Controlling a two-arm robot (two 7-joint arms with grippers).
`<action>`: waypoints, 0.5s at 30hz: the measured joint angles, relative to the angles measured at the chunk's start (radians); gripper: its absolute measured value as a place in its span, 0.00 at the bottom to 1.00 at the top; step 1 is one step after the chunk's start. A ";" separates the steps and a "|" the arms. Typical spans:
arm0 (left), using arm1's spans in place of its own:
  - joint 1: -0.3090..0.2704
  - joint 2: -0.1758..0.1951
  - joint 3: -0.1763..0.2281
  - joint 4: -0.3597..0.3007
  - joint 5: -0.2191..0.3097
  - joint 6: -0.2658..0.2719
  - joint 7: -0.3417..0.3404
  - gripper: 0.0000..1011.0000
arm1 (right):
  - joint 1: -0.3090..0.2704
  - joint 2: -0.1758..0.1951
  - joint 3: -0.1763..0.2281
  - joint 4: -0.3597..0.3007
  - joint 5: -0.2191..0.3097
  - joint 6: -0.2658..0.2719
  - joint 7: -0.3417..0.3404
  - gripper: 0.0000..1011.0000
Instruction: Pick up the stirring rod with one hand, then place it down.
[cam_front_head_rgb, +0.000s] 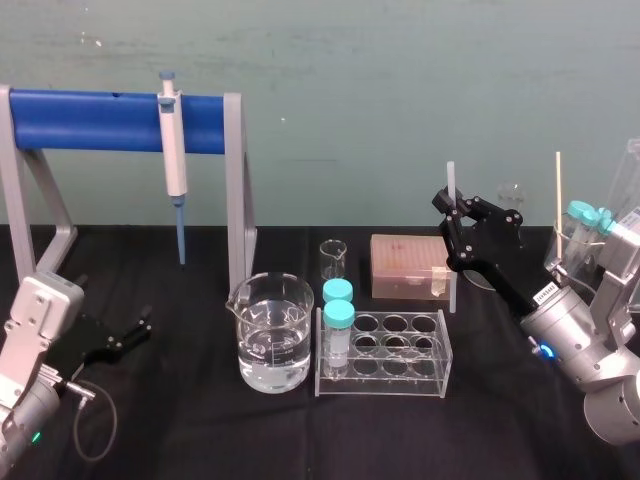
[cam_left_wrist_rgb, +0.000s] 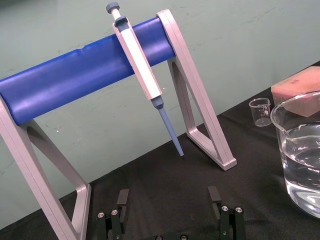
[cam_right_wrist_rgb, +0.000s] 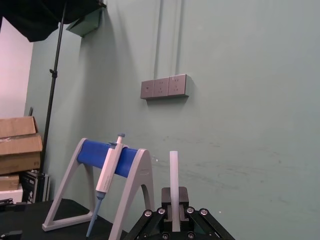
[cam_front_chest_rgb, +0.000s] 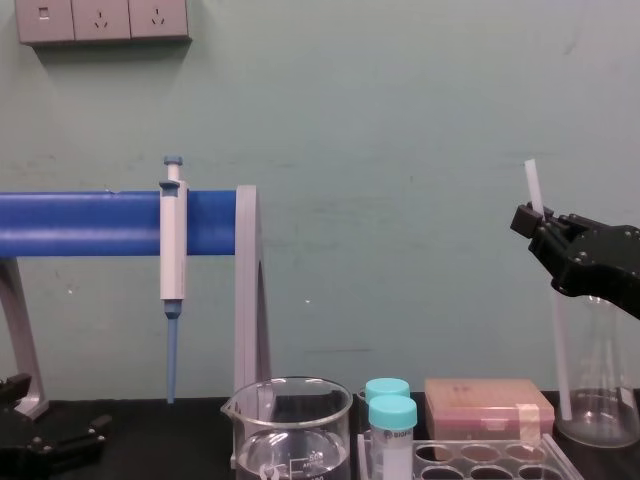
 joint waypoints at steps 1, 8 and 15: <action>0.000 0.000 0.000 0.000 0.000 0.000 0.000 0.99 | 0.000 0.000 0.000 0.000 0.000 0.000 0.000 0.07; 0.000 0.000 0.000 0.000 0.000 0.000 0.000 0.99 | 0.000 0.000 0.000 0.000 0.000 0.000 0.000 0.07; 0.000 0.000 0.000 0.000 0.000 0.000 0.000 0.99 | 0.000 0.000 0.000 0.000 0.000 0.000 0.000 0.07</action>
